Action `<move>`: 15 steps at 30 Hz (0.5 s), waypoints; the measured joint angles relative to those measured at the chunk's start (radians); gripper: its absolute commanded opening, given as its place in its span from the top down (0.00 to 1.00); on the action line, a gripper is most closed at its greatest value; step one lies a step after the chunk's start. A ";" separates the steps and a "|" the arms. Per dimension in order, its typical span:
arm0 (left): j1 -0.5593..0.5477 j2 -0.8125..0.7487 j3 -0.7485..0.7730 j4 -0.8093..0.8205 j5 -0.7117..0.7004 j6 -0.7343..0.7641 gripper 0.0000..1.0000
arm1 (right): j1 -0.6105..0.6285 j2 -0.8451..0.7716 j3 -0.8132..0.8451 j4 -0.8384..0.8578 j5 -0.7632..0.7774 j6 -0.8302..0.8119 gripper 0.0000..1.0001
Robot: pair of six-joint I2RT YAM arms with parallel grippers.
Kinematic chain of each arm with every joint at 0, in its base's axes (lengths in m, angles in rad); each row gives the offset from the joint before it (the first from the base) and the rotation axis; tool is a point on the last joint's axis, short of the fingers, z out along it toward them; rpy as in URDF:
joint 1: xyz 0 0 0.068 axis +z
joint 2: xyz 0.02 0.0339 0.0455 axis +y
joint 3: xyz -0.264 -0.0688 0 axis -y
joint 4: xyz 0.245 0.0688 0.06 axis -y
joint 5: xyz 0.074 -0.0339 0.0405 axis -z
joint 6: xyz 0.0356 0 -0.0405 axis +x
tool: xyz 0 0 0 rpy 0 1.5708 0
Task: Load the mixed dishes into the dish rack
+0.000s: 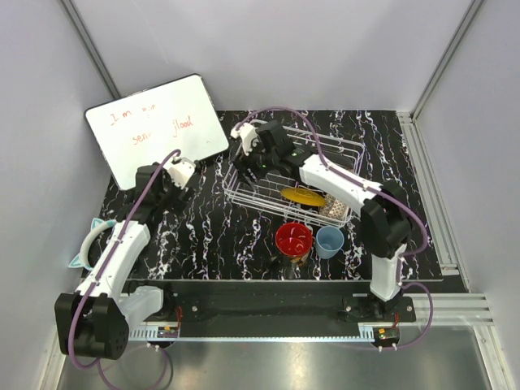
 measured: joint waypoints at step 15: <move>-0.009 0.000 0.000 0.000 -0.004 0.005 0.08 | 0.007 0.153 0.041 0.003 -0.083 0.070 0.37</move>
